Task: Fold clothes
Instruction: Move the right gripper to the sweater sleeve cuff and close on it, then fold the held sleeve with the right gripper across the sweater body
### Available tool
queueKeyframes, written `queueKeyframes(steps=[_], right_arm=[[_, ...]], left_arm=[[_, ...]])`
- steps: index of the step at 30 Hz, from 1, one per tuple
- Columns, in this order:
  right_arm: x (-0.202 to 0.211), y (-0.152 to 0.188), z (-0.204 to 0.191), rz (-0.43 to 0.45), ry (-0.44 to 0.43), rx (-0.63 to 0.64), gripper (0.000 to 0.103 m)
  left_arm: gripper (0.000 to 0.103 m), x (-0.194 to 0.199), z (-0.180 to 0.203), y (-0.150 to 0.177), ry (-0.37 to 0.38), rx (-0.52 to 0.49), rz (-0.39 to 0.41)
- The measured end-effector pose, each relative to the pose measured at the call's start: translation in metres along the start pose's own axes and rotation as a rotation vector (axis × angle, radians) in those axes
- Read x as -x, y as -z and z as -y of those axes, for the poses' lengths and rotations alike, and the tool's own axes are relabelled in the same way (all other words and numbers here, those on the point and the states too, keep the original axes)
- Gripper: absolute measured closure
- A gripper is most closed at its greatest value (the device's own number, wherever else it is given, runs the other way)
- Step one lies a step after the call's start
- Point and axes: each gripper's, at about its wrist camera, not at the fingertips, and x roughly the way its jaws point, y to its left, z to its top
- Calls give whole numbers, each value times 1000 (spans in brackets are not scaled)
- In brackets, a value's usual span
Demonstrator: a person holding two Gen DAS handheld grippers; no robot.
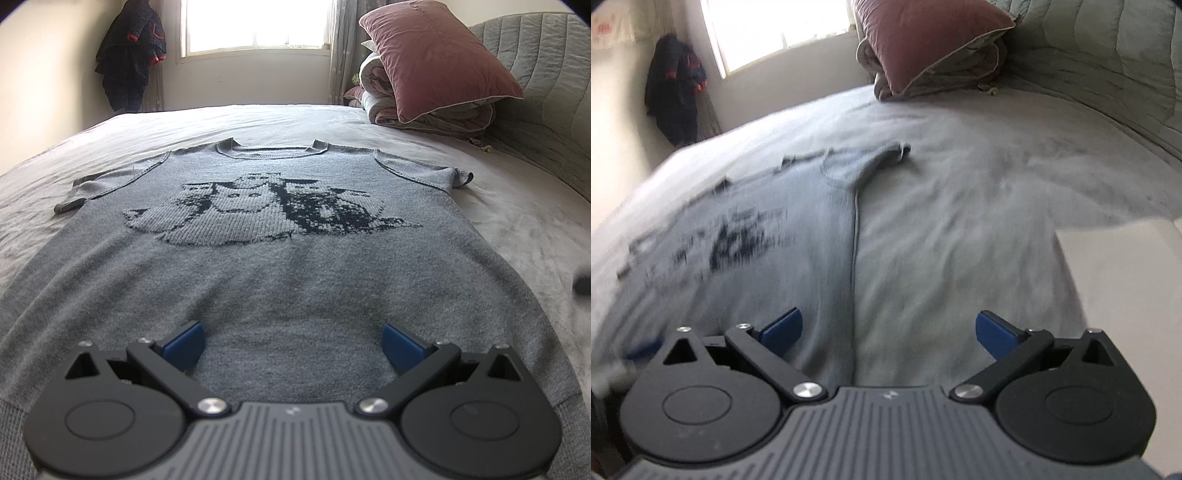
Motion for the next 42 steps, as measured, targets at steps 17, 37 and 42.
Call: queueKeyframes(steps=[17,37,42], right_arm=[[-173,-123,62,9,-128,-250,42],[-187,-191,76,29,-127,-108,100],[-193,-194,73,-7,-68,-48,100]], left_arm=[[1,-2,-3,-39,323,-125,-137],[34,-62,93,-108,431,-259,-99],[37,-74,97,-109,483,-180,-175]])
